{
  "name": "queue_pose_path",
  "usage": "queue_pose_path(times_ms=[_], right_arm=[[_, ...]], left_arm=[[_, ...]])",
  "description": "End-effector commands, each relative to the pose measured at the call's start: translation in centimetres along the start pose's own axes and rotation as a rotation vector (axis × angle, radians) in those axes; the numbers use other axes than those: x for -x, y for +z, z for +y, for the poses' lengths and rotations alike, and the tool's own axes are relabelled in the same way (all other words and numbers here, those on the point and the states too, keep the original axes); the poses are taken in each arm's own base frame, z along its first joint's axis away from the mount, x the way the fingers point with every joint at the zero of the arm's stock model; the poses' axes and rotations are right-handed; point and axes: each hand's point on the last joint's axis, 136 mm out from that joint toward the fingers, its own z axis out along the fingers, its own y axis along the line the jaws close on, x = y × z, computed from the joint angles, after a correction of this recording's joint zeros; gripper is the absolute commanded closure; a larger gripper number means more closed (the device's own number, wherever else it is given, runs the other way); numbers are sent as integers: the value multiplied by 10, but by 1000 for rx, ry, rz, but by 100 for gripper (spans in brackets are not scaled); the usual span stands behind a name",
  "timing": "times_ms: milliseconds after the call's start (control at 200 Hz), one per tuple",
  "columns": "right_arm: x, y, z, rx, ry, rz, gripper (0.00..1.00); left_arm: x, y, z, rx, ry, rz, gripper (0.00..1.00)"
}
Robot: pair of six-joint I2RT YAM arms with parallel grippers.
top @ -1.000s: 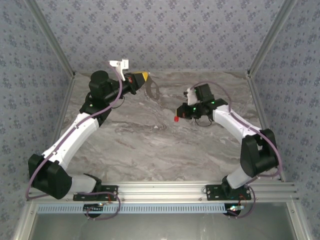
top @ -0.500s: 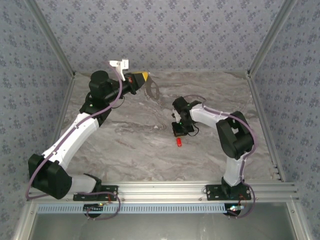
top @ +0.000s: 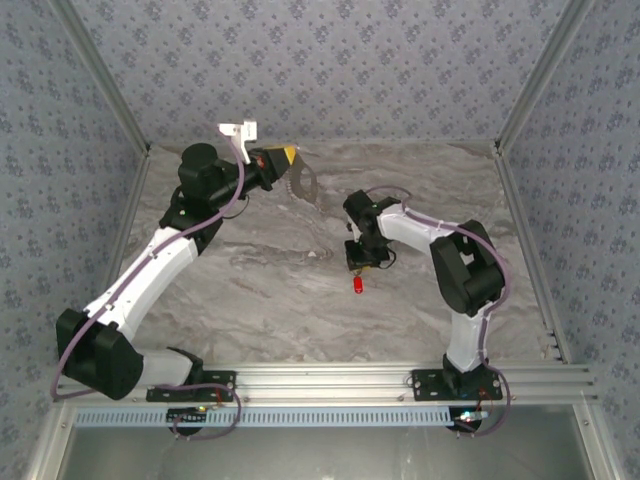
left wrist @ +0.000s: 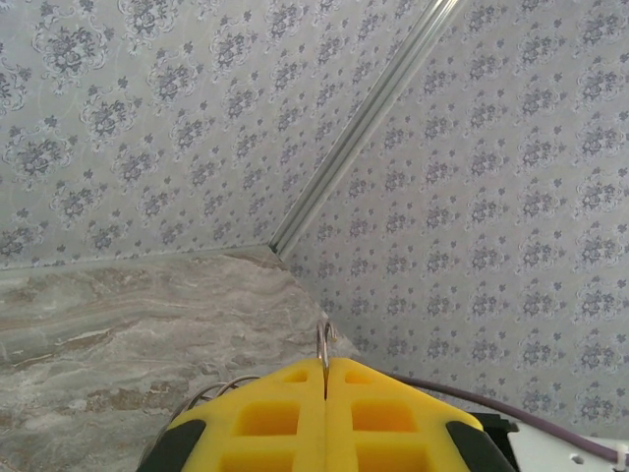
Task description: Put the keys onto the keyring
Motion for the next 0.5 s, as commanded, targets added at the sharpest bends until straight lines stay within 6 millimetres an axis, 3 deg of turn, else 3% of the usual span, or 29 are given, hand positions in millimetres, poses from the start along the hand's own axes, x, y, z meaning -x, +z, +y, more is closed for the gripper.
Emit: queue_pose_path(times_ms=[0, 495], right_arm=[[4, -23, -5, -55, 70, -57, 72], [-17, -11, -2, -114, 131, -26, 72]], left_arm=[[22, -10, -23, -53, 45, -76, 100], [25, -8, -24, -58, 57, -80, 100]])
